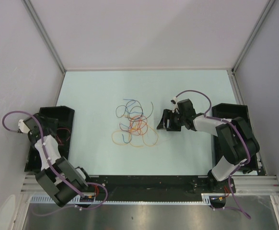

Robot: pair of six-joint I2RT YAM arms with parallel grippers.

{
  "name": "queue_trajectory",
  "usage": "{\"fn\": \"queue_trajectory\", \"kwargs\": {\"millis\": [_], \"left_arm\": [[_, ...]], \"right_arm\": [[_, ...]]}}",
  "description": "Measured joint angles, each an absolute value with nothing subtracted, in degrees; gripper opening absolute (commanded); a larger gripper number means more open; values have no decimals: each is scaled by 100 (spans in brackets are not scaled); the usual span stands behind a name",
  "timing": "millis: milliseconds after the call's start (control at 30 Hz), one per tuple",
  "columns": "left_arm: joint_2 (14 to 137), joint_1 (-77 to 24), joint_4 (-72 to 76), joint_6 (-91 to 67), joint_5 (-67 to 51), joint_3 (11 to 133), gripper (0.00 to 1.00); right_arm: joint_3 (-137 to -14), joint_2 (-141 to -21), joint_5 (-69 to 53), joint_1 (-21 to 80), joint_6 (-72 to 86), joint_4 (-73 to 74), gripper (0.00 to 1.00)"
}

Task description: Untangle the cables

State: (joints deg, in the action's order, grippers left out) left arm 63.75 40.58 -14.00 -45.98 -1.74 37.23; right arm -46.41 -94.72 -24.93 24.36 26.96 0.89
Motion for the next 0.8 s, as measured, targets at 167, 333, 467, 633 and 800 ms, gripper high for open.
{"fn": "queue_trajectory", "kwargs": {"millis": [167, 333, 467, 633, 800], "left_arm": [[6016, 4051, -1522, -4569, -414, 3828, 86], [5452, 3708, -1717, -4462, -473, 3962, 98], [5041, 2644, -1942, -4178, -62, 4237, 100], [4919, 1608, -1999, -3848, 191, 4390, 100], [5384, 672, -1885, -3544, 235, 4397, 95]], "right_arm": [[-4644, -9487, -2497, 2434, 2698, 62, 76], [-4648, -9496, -2517, 2434, 2700, 51, 76], [-4652, -9500, -2521, 2434, 2700, 51, 77], [-4652, -9504, -2543, 2425, 2709, 45, 77], [-4652, -9504, -2550, 2425, 2738, 40, 78]]}}
